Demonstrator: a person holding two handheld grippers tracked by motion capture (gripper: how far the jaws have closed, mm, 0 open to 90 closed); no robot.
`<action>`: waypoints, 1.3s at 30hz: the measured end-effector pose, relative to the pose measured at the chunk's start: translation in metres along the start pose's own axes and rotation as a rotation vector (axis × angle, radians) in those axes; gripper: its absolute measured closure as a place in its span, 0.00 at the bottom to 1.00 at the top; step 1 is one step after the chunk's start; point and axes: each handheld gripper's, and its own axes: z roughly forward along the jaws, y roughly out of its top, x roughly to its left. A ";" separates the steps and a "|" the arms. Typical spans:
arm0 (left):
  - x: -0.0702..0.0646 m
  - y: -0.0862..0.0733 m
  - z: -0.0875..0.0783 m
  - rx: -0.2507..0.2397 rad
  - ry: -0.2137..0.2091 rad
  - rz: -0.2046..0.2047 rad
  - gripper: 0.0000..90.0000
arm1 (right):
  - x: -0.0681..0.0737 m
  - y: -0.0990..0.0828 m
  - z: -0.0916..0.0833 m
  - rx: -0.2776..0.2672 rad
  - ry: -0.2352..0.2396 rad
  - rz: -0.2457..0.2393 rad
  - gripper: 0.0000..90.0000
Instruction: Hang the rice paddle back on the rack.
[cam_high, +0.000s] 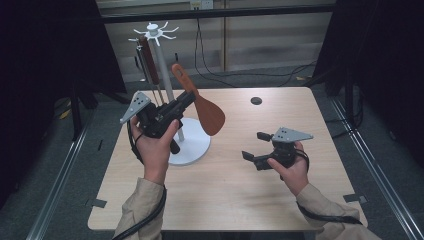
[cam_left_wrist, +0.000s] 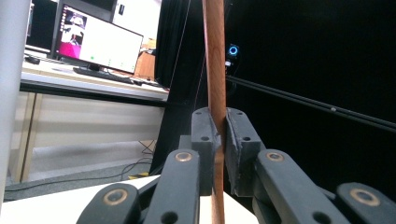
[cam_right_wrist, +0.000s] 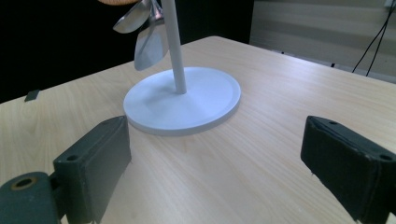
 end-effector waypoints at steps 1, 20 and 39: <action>0.001 0.001 0.000 -0.002 0.003 0.002 0.92 | 0.000 0.000 0.000 -0.003 0.002 0.000 0.09; 0.014 0.038 0.003 -0.100 0.010 0.017 0.92 | 0.004 -0.002 0.007 0.025 0.038 -0.008 0.09; 0.033 0.034 -0.012 -0.157 0.072 -0.013 0.92 | 0.006 -0.004 0.008 0.047 0.057 -0.021 0.09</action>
